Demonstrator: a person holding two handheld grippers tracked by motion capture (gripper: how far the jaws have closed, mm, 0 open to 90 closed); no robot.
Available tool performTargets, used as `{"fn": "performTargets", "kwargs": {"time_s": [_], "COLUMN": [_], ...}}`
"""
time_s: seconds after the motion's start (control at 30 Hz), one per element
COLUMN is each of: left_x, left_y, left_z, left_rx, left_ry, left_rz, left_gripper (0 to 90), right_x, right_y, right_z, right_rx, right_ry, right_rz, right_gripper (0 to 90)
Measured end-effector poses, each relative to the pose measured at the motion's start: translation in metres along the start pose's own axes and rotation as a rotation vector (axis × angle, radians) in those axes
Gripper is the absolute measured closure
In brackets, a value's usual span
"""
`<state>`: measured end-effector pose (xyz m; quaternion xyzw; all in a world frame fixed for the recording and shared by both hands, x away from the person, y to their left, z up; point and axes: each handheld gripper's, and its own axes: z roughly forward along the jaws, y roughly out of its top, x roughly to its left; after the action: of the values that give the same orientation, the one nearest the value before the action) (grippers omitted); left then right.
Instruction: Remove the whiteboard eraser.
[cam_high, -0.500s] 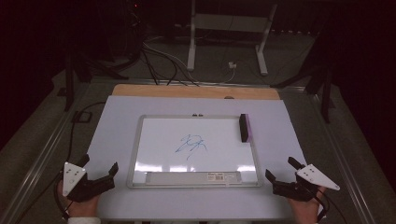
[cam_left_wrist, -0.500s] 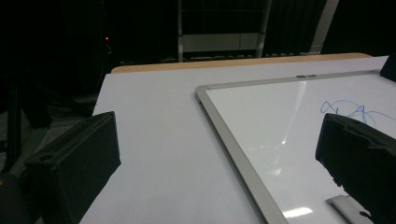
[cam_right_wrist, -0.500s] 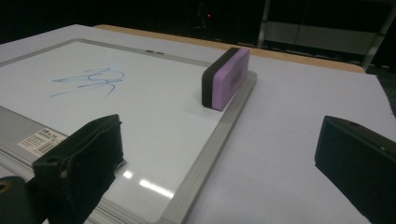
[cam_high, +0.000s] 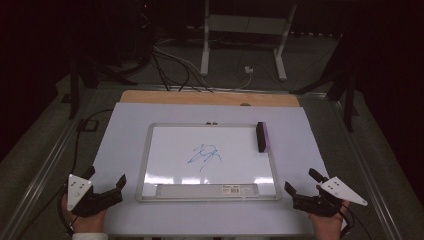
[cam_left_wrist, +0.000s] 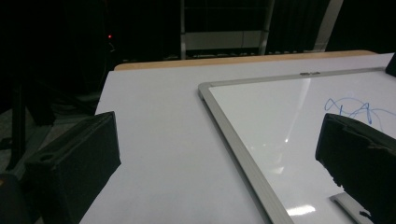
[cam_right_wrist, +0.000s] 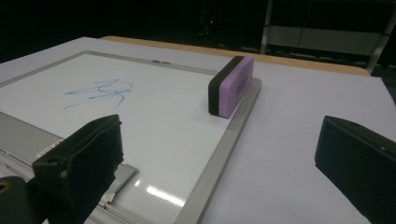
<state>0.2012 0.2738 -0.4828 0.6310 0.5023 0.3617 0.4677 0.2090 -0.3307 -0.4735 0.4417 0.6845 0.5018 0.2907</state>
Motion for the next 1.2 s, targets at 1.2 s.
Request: {"fn": "performTargets", "kwargs": {"time_s": [1.2], "left_x": [-0.001], "left_y": [-0.001], "left_z": [0.001], "left_rx": [0.022], "left_ry": [0.007], "left_rz": [0.003], "left_gripper": [0.6], "right_x": [-0.005], "right_y": [0.076], "right_z": [0.023], "right_rx": [0.004], "right_ry": [0.003], "right_rz": [-0.006], "right_gripper": [0.7]}}
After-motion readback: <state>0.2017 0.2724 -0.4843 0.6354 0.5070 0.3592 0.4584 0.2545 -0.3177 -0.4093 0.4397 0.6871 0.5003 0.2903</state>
